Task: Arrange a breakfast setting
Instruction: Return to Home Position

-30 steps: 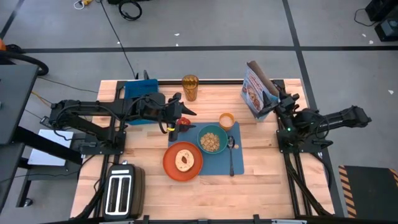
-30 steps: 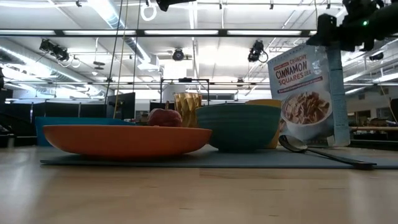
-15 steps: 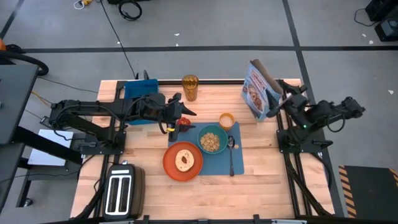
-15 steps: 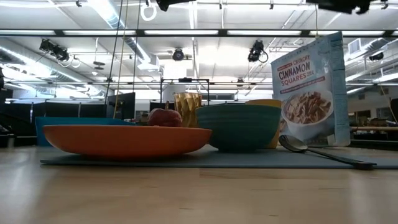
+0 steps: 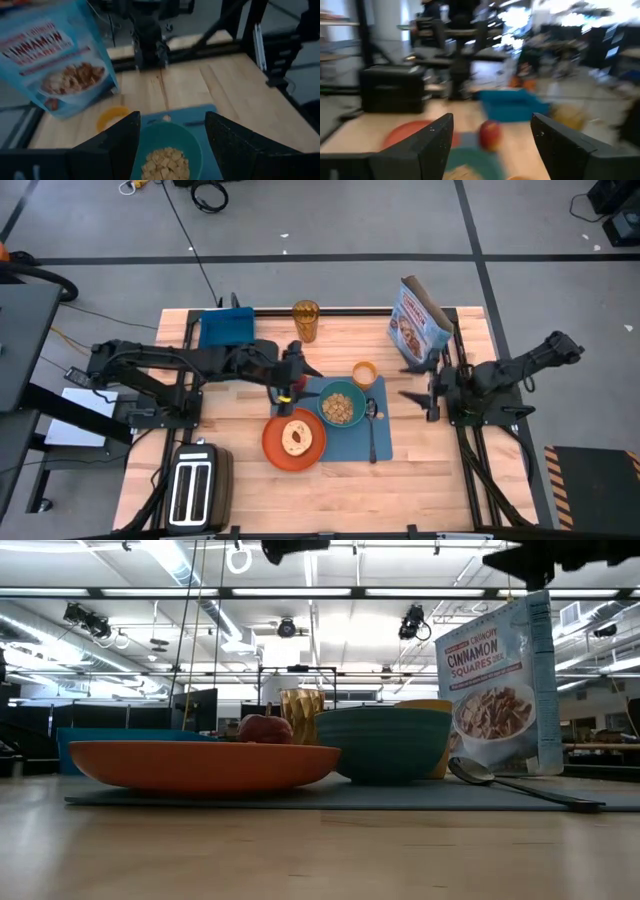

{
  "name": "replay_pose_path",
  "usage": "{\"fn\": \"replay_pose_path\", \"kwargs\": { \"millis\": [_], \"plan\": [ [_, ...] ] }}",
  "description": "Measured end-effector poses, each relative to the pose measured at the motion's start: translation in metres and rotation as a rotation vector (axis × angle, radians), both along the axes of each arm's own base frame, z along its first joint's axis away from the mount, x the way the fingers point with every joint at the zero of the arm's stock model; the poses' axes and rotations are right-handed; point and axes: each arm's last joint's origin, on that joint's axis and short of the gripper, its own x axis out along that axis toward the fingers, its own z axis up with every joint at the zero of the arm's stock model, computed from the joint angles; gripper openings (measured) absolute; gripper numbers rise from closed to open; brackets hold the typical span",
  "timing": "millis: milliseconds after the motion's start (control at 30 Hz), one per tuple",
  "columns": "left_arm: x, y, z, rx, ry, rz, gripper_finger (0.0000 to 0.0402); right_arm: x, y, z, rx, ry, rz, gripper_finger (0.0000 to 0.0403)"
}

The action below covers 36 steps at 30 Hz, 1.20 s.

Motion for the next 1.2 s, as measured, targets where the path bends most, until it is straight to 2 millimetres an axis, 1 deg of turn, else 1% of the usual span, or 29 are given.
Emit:
{"fn": "replay_pose_path", "kwargs": {
  "millis": [100, 233, 333, 433, 533, 633, 700, 767, 833, 933, 1033, 1200],
  "plan": [
    [0.009, -0.004, -0.012, -0.005, 0.047, -0.026, 0.0231, 0.005, 0.004, -0.015, 0.062, 0.049, 0.087, 0.0258],
    [0.013, -0.015, -0.018, -0.033, 0.063, -0.125, 0.0223, 0.008, 0.007, -0.034, 0.126, 0.09, 0.118, 0.0224],
    [0.014, -0.021, -0.022, -0.026, 0.06, -0.127, 0.0202, 0.008, 0.009, -0.049, 0.148, 0.12, 0.147, 0.0192],
    [0.013, -0.019, -0.038, -0.033, -0.001, -0.109, 0.0173, 0.008, 0.009, -0.062, 0.17, 0.129, 0.177, 0.0158],
    [0.009, -0.015, -0.058, -0.069, -0.061, -0.083, 0.0145, 0.008, 0.009, -0.065, 0.177, 0.115, 0.19, 0.0126],
    [0.001, -0.008, -0.082, -0.11, -0.07, -0.05, 0.0124, 0.008, 0.006, -0.065, 0.179, 0.108, 0.189, 0.0096],
    [-0.003, -0.002, -0.089, -0.118, -0.119, -0.031, 0.0114, 0.008, 0.003, -0.063, 0.166, 0.094, 0.2, 0.0075],
    [-0.014, 0.004, -0.091, -0.118, -0.161, -0.011, 0.0105, 0.006, -0.001, -0.06, 0.157, 0.067, 0.213, 0.0054],
    [-0.023, 0.01, -0.086, -0.116, -0.219, 0.008, 0.0096, 0.002, -0.006, -0.057, 0.157, 0.042, 0.21, 0.0033],
    [-0.044, 0.018, -0.084, -0.117, -0.248, 0.04, 0.0083, -0.005, -0.012, -0.055, 0.159, 0.018, 0.186, 0.0008],
    [-0.065, 0.024, -0.082, -0.144, -0.27, 0.076, 0.0073, -0.014, -0.017, -0.051, 0.177, -0.029, 0.165, 0.0012],
    [-0.095, 0.028, -0.069, -0.148, -0.265, 0.191, 0.0059, -0.026, -0.02, -0.04, 0.176, -0.115, 0.18, 0.0021]
  ]
}}
